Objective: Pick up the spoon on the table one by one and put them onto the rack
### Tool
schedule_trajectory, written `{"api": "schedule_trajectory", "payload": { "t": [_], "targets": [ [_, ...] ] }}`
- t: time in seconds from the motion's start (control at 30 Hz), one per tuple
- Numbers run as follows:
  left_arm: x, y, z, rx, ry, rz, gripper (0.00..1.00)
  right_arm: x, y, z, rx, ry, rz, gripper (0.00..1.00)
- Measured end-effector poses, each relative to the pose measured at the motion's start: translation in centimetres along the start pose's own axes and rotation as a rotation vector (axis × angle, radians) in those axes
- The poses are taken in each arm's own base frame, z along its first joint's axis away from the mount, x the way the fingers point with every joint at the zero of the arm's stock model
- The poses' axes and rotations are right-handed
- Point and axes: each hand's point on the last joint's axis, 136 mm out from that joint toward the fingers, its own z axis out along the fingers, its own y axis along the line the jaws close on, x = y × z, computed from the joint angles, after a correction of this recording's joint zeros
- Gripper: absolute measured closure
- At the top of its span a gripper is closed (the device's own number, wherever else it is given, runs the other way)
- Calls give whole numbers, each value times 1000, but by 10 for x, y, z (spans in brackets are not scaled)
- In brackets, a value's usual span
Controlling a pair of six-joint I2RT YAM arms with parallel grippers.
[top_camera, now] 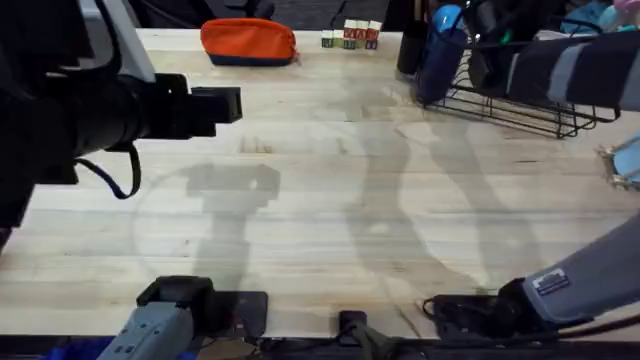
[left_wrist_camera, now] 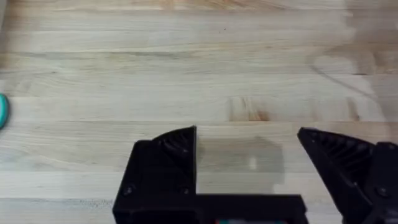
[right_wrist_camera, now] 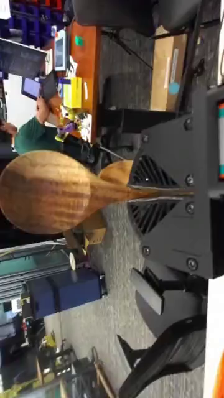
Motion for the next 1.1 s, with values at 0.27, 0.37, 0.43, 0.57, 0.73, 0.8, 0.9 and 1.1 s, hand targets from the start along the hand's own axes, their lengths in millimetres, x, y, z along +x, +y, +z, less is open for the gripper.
{"api": "schedule_trajectory", "payload": {
  "t": [0.27,0.37,0.43,0.57,0.73,0.8,0.9,1.1],
  "targets": [
    [0,0,0,0,0,0,7,25,-1,10,3,34,5,969],
    [0,0,0,0,0,0,7,27,-1,11,3,38,5,969],
    [0,0,0,0,0,0,6,30,-2,11,4,46,5,969],
    [0,0,0,0,0,0,7,41,-2,12,7,86,2,969],
    [0,0,0,0,0,0,7,51,-3,11,9,120,1,969],
    [0,0,0,0,0,0,7,55,-3,11,10,137,0,969],
    [0,0,0,0,0,0,7,61,-3,10,10,159,-1,969],
    [0,0,0,0,0,0,7,61,-3,10,11,163,-2,969]
  ]
}}
